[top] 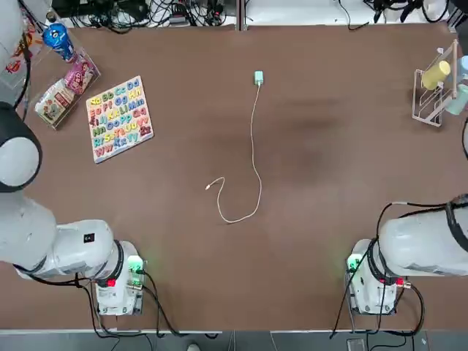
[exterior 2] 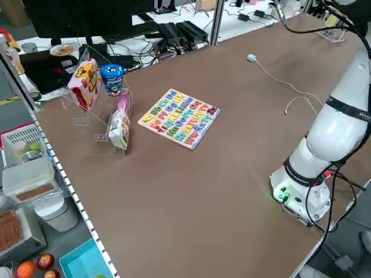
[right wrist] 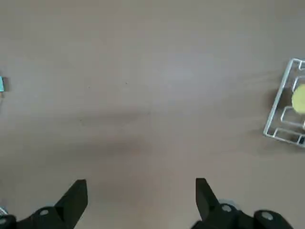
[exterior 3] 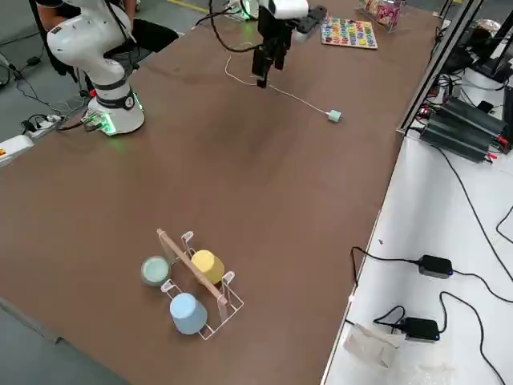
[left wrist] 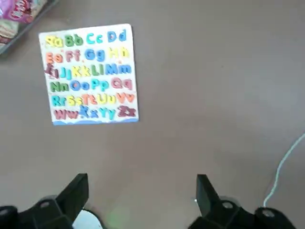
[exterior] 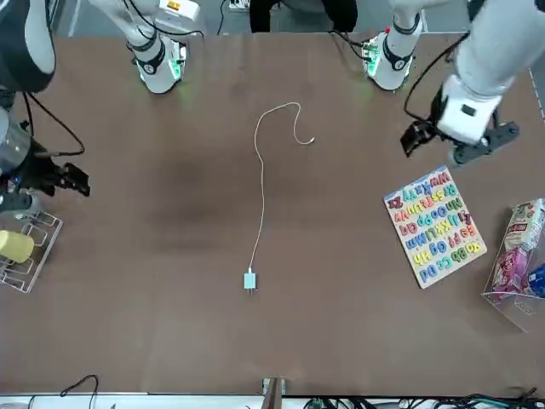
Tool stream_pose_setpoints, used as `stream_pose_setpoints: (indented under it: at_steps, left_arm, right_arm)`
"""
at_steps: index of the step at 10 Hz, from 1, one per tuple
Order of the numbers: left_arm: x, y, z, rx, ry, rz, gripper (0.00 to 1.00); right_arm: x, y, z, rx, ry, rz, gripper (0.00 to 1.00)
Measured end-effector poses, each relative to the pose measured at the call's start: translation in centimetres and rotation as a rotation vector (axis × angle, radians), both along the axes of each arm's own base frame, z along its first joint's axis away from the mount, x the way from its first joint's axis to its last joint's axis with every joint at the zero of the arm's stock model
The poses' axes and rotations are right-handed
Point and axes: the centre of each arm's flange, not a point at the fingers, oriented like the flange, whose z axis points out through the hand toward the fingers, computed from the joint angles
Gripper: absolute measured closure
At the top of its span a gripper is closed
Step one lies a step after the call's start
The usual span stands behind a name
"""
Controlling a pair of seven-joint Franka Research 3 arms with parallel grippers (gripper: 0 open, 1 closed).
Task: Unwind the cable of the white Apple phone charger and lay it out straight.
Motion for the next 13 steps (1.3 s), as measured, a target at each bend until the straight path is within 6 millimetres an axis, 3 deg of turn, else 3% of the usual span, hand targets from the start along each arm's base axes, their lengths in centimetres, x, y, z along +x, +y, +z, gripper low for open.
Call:
stream_pose_setpoints:
  at_steps: [3,5,8,11,13]
  left_arm:
    - [0.7,7.8,1.5,0.002,-0.012,-0.127,0.00]
    - [0.5,11.5,2.2,0.001,-0.012,-0.221,0.00]
    - [0.5,14.0,2.3,-0.021,-0.004,-0.368,0.00]
    - [0.3,16.4,2.6,-0.119,-0.031,-0.357,0.00]
    - [-0.1,15.6,3.3,-0.119,-0.043,-0.371,0.00]
  right_arm:
    - [-0.7,-1.2,2.5,-0.005,-0.042,-0.033,0.00]
    - [-1.1,-0.9,4.5,-0.005,-0.054,-0.030,0.00]
    - [-1.2,-0.2,4.7,-0.005,-0.051,-0.018,0.00]
    - [-1.2,0.1,4.6,-0.005,-0.049,-0.012,0.00]
    - [-1.2,0.3,4.6,-0.005,-0.049,-0.010,0.00]
